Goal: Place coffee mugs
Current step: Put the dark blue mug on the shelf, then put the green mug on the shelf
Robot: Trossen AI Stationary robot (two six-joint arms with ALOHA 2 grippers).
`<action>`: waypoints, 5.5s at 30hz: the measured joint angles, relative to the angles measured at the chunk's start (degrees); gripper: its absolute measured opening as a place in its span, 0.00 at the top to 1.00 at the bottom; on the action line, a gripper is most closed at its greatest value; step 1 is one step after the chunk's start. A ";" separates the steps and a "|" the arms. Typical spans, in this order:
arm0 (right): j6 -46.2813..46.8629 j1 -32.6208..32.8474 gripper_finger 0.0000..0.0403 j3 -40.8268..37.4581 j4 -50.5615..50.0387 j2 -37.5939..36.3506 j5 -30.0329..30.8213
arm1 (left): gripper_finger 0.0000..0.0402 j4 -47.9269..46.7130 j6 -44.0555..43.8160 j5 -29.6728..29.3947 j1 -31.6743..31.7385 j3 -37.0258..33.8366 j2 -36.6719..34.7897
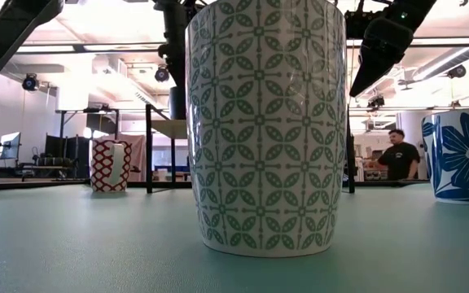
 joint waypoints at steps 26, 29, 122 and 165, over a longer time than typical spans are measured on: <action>0.00 0.01 0.84 0.00 0.01 0.00 0.00 | 0.82 1.26 -0.40 -2.40 1.02 0.15 -0.13; 0.00 0.02 0.84 0.00 0.00 0.00 -0.02 | 0.82 2.11 0.12 -2.75 1.05 0.15 -0.13; 0.00 0.00 0.84 0.00 -0.01 0.00 -0.01 | 0.66 15.54 -86.87 -1.82 -70.61 -37.05 -15.76; 0.00 0.02 0.84 -0.02 0.01 0.00 -0.01 | 0.66 18.76 -59.73 -6.96 -60.32 -4.05 12.54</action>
